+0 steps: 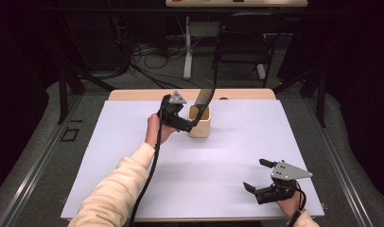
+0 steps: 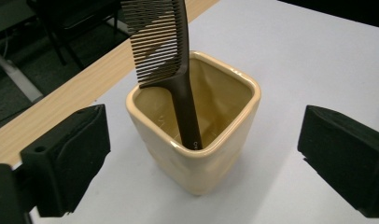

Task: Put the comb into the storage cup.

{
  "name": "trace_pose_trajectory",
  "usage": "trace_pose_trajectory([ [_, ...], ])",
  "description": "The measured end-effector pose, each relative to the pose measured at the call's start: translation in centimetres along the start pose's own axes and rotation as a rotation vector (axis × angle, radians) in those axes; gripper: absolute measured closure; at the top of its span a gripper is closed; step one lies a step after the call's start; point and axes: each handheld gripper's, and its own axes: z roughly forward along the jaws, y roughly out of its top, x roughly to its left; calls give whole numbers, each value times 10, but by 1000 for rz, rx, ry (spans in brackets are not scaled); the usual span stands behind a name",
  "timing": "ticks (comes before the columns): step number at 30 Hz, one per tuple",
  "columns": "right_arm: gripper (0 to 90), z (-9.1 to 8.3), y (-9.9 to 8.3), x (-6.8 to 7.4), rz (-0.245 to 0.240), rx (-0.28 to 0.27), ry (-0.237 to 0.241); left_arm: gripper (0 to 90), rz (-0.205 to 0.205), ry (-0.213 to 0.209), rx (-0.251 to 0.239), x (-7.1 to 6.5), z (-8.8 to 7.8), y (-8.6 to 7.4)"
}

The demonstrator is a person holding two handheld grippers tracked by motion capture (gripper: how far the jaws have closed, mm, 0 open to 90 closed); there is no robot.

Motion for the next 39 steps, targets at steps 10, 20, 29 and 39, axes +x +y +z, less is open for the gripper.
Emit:
trace_pose_trajectory([
  [10, 0, 1, 0, 0, 6, 3, 1, 1, -11, 14, -17, -1, -20, -7],
  [20, 0, 1, 0, 0, 8, 1, 3, 1, 3, 46, -18, -2, -41, -21],
  [29, 0, 1, 0, 0, 7, 0, 0, 0, -15, 58, -7, -2, -55, -38],
  [39, 0, 1, 0, 0, 10, 6, 0, 0, -22, 80, -2, -5, -71, -53],
])
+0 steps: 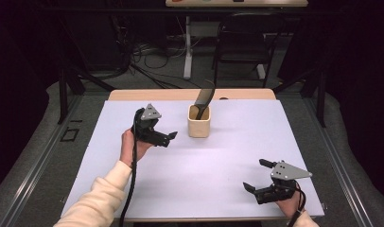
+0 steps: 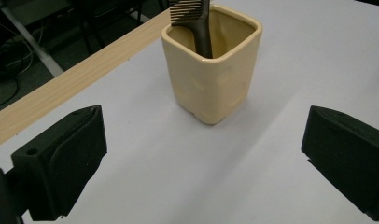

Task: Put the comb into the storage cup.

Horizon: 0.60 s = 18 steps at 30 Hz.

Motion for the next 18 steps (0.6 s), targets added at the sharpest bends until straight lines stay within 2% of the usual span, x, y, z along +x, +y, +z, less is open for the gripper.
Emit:
trace_pose_trajectory([
  [5, 0, 0, 0, 0, -4, -1, -2, 0, 1, 4, 15, -2, -5, -9],
  [7, 0, 0, 0, 0, -4, 1, -1, 0, 8, 21, 15, -1, -8, -11],
  [12, 0, -1, 1, 1, -2, 6, -4, 0, -18, 44, -18, 2, -19, -18],
  [18, 0, 0, 1, 1, -2, 7, -5, 0, -22, 59, -14, 0, -27, -32],
])
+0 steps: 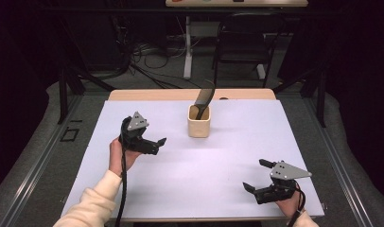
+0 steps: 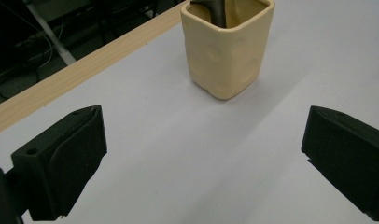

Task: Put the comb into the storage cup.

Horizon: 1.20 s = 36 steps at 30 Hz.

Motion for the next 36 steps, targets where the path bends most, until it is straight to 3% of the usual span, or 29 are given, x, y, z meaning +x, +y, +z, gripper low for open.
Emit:
trace_pose_trajectory([
  [17, 0, 1, 0, 0, -5, 4, -6, 0, -36, 5, 36, -12, -22, -43],
  [36, 0, 2, 0, 1, 1, 7, -10, 0, -65, 16, 29, -24, -42, -67],
])
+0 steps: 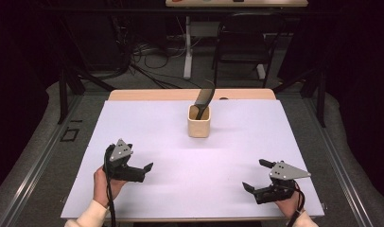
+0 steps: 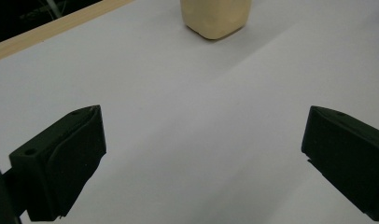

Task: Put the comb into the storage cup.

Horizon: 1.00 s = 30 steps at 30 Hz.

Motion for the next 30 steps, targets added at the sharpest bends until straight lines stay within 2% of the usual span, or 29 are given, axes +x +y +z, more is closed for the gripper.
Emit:
trace_pose_trajectory([
  [7, 0, 0, 0, -1, -1, 0, 0, 0, -19, 8, -7, 0, -5, -12],
  [18, 0, 0, -1, -1, 1, 3, 2, 0, -45, 4, -10, -9, -6, -28],
  [21, 0, 0, -1, -1, 1, 2, 2, 0, -46, -2, -14, -10, -7, -33],
  [29, 0, 0, -1, -1, 7, 5, 4, 0, -52, 15, -31, -13, -9, -48],
  [30, 0, 0, -1, -1, 8, 5, 4, 0, -42, 20, -30, -14, -10, -49],
])
